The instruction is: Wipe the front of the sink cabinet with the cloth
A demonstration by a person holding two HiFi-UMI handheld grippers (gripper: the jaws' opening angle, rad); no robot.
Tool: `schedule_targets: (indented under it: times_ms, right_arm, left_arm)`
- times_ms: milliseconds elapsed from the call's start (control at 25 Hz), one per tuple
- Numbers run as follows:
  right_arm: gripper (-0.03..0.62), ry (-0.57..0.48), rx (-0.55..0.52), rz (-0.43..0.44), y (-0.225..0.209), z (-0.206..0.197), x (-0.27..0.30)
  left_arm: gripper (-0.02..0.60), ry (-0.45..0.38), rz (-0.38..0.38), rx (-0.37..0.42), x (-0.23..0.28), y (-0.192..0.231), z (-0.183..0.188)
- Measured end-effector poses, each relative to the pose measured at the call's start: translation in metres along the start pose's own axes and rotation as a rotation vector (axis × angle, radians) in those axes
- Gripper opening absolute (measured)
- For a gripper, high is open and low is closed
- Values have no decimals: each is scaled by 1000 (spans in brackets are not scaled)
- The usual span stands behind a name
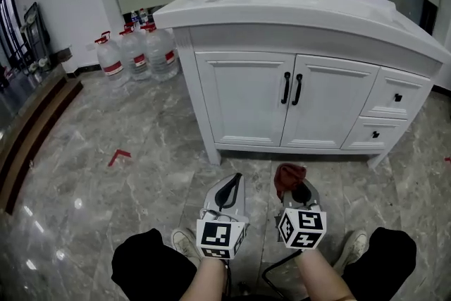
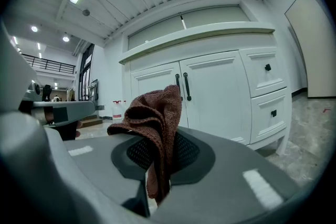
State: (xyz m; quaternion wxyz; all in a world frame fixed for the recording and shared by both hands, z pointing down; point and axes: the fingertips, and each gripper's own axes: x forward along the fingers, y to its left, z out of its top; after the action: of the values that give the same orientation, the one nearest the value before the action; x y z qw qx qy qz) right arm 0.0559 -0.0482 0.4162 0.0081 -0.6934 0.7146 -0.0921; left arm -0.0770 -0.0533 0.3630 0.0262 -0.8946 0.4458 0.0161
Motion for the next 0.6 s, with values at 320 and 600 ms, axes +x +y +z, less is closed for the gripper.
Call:
schedule_targets:
  times_ms: [320, 600]
  right_arm:
    - [78, -33, -40, 115, 49, 32, 72]
    - [78, -72, -57, 173, 86, 72, 140]
  left_arm:
    - [0, -30, 51, 22, 23, 56, 17]
    - [0, -36, 88, 54, 45, 118, 30]
